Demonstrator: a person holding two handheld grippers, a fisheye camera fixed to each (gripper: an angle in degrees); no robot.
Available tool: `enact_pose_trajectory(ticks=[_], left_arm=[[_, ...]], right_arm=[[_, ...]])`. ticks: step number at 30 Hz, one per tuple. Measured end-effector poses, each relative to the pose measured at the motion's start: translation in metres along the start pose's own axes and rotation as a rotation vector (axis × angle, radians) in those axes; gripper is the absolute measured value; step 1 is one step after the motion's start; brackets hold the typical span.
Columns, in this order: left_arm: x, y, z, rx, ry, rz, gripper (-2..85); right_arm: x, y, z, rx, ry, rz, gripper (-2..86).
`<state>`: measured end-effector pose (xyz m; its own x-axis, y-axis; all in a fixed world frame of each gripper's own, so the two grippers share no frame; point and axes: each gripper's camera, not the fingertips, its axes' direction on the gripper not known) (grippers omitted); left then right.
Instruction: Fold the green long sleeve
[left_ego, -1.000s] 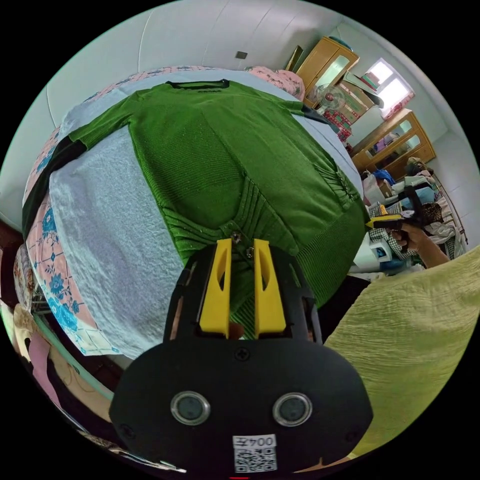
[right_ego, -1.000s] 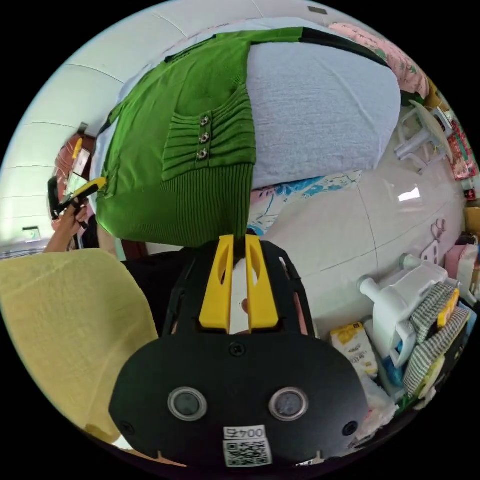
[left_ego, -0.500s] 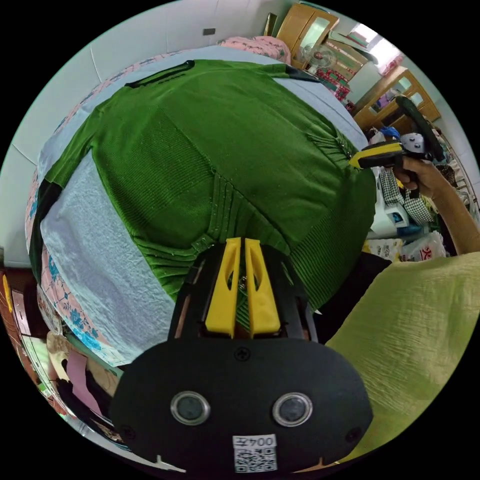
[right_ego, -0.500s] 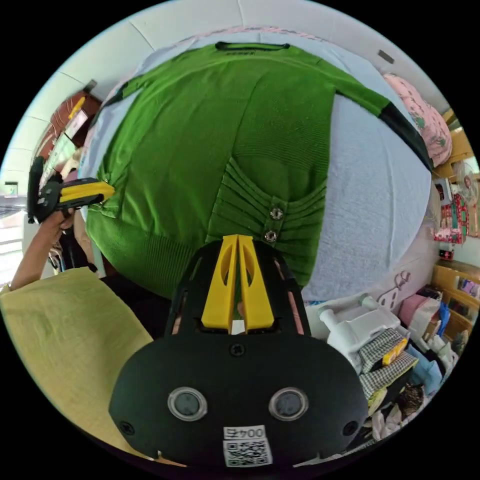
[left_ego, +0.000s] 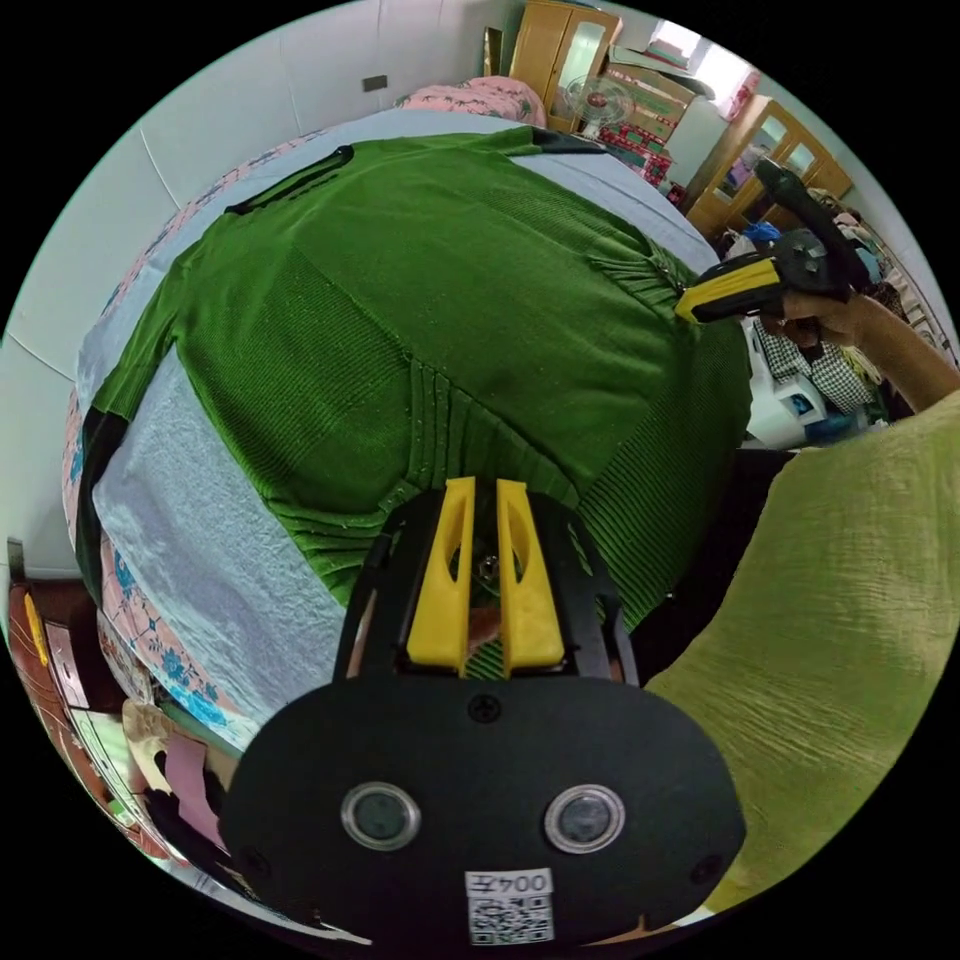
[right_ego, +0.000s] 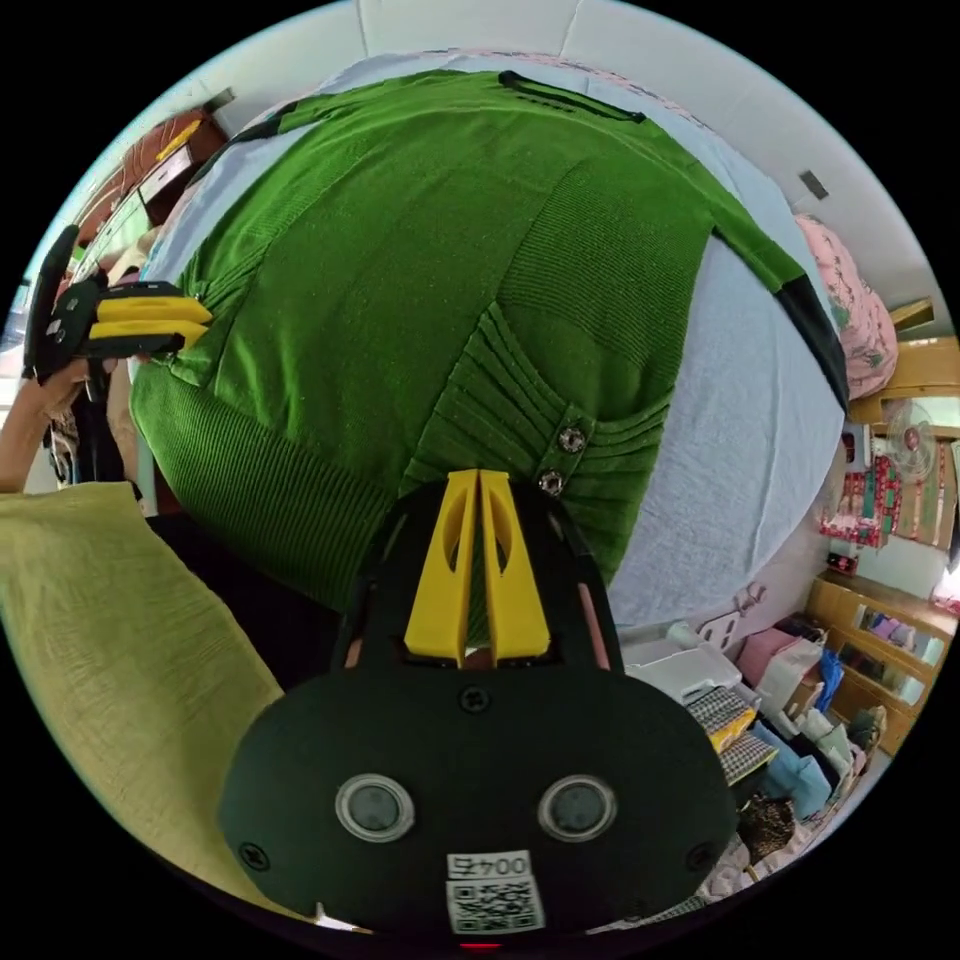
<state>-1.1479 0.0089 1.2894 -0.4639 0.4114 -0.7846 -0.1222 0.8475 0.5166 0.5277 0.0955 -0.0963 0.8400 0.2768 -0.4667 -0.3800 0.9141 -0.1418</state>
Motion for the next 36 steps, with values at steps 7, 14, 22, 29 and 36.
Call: enact_pose_trajectory(ticks=[7, 14, 22, 29, 36], left_arm=[[0.005, 0.004, -0.001, 0.025, -0.024, -0.146, 1.8], [-0.004, 0.006, -0.040, 0.216, 0.027, -0.397, 2.2], [-0.001, -0.014, -0.079, 0.398, 0.084, -0.539, 6.2], [0.009, -0.030, -0.082, 0.380, 0.107, -0.555, 6.7], [0.000, -0.034, -0.079, 0.384, 0.137, -0.610, 6.3]], right_arm=[[0.077, 0.030, -0.053, 0.249, -0.263, 0.060, 9.5], [0.278, 0.071, -0.107, 0.639, -0.445, 0.467, 8.8], [0.495, 0.078, -0.071, 0.740, -0.618, 0.915, 8.5], [0.606, 0.073, -0.016, 0.745, -0.871, 1.259, 8.1], [0.647, 0.064, 0.006, 0.741, -0.875, 1.347, 8.1]])
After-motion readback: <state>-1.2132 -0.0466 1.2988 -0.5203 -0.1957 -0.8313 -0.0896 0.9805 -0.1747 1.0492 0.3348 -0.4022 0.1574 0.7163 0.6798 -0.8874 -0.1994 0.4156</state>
